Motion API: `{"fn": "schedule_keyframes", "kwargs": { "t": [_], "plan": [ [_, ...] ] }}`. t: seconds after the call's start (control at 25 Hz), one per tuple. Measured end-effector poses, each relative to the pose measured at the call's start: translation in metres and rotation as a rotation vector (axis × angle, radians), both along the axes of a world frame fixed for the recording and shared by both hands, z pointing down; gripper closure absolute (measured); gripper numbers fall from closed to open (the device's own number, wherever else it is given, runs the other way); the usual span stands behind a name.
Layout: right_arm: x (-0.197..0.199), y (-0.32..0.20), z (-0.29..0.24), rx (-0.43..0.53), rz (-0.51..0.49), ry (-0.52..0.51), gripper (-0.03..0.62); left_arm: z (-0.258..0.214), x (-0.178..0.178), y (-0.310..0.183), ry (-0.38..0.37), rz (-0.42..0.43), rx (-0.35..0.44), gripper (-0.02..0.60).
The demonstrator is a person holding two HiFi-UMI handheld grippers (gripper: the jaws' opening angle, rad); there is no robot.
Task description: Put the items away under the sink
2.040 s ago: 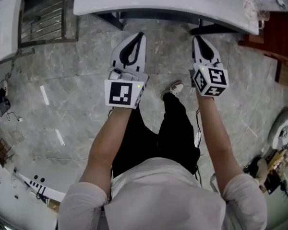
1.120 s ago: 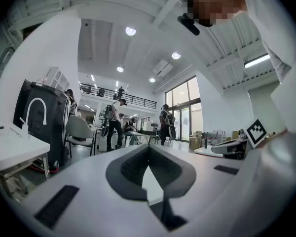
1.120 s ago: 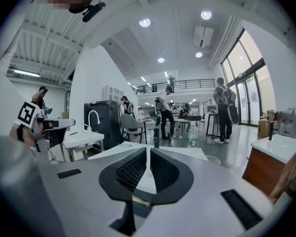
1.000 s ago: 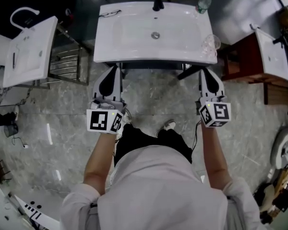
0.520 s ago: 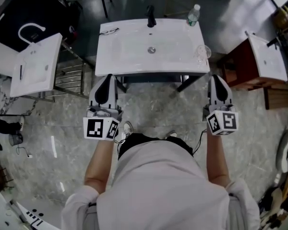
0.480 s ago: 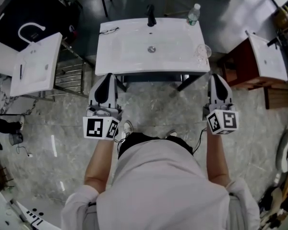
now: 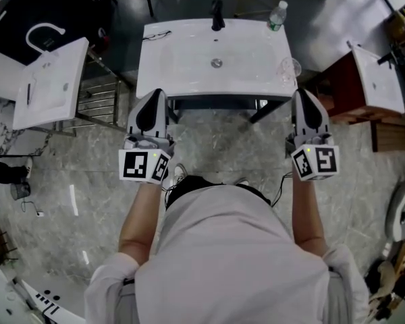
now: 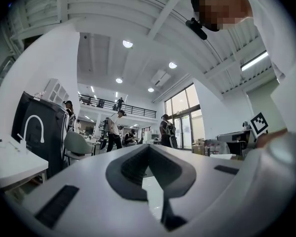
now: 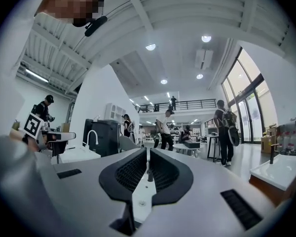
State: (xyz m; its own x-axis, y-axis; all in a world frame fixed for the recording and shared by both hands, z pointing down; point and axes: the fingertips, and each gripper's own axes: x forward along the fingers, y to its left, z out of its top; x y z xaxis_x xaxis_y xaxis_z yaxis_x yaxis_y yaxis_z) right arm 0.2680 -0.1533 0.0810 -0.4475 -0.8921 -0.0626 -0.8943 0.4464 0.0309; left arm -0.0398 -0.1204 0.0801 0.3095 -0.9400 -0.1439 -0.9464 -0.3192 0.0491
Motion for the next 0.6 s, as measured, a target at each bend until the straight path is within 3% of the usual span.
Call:
{"fn": "schedule_keyframes", "kwargs": {
  "t": [0.6],
  "plan": [
    [-0.027,0.001,-0.019,0.017,-0.043,0.063,0.546,-0.006,-0.01,-0.006,0.016,0.01,0.008,0.58]
  ]
}}
